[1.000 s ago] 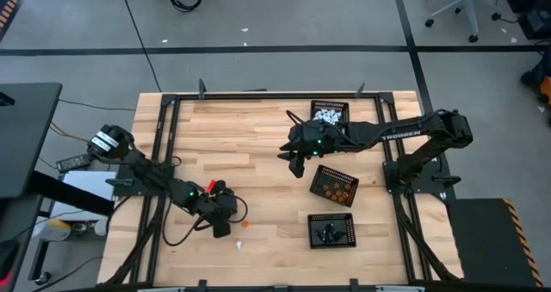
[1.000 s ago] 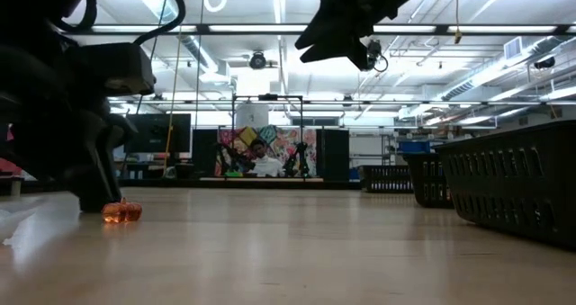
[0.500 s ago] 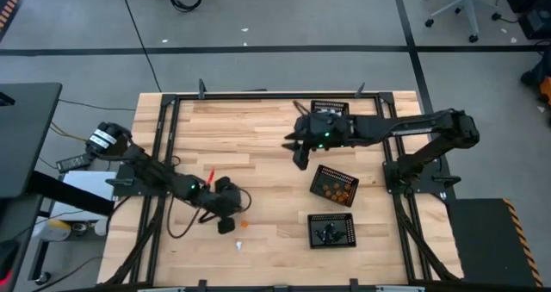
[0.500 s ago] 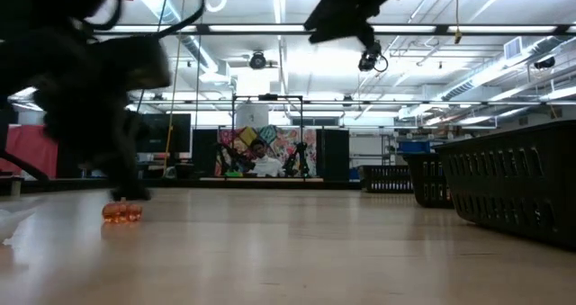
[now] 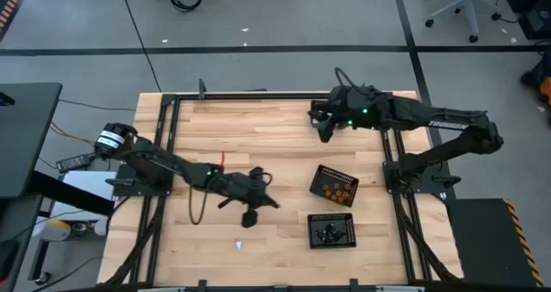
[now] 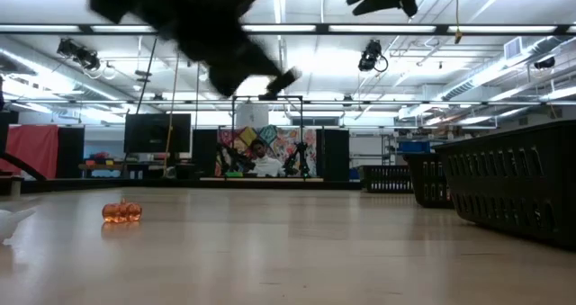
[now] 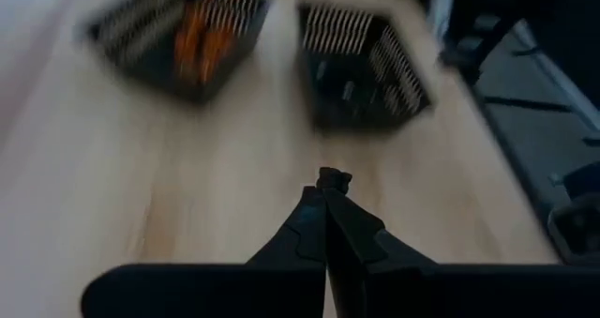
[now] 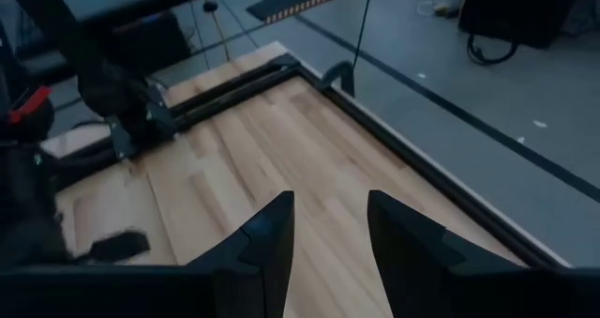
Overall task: Sort Halloween decoration
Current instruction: Put the black skeleton toy into the bottom black bin
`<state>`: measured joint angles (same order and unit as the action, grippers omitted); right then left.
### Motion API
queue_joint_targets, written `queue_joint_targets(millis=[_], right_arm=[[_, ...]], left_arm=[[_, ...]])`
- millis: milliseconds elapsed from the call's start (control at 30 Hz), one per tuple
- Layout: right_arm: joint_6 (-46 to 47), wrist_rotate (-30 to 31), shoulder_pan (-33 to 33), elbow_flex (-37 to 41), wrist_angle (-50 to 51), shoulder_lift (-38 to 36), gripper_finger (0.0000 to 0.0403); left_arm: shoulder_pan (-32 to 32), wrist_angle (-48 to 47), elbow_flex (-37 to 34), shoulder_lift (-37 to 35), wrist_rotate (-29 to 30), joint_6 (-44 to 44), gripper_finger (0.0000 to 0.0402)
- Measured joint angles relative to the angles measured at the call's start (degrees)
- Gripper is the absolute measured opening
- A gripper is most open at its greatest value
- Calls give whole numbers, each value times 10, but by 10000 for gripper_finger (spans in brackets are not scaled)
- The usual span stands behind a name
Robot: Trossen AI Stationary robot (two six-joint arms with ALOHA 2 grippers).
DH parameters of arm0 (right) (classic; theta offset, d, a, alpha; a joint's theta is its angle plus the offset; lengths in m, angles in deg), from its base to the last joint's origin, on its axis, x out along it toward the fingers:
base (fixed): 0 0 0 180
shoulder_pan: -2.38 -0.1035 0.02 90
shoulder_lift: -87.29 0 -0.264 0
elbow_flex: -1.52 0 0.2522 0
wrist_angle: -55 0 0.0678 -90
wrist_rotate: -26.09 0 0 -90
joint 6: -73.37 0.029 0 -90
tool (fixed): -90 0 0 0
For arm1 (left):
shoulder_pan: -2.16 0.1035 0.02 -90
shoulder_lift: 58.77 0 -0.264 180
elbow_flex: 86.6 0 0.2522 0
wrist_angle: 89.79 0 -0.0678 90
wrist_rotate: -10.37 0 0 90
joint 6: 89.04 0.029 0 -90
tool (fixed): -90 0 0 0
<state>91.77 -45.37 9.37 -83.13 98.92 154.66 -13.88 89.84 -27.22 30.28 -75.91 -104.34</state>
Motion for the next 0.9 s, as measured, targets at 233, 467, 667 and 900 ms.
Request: queue_joint_targets(millis=[233, 467, 667, 900], right_arm=[[0, 24, 4, 0, 5, -25, 142], [0, 29, 4, 0, 4, -30, 142], [-2, 28, 3, 0, 4, -30, 142], [-14, 29, 3, 0, -1, -30, 142]], left_arm=[[17, 3, 180, 117, -49, 82, 3], [20, 1, 360, 284, -114, 88, 3], [20, -38, 462, 390, -156, 75, 3], [20, -104, 510, 442, -161, 68, 15]])
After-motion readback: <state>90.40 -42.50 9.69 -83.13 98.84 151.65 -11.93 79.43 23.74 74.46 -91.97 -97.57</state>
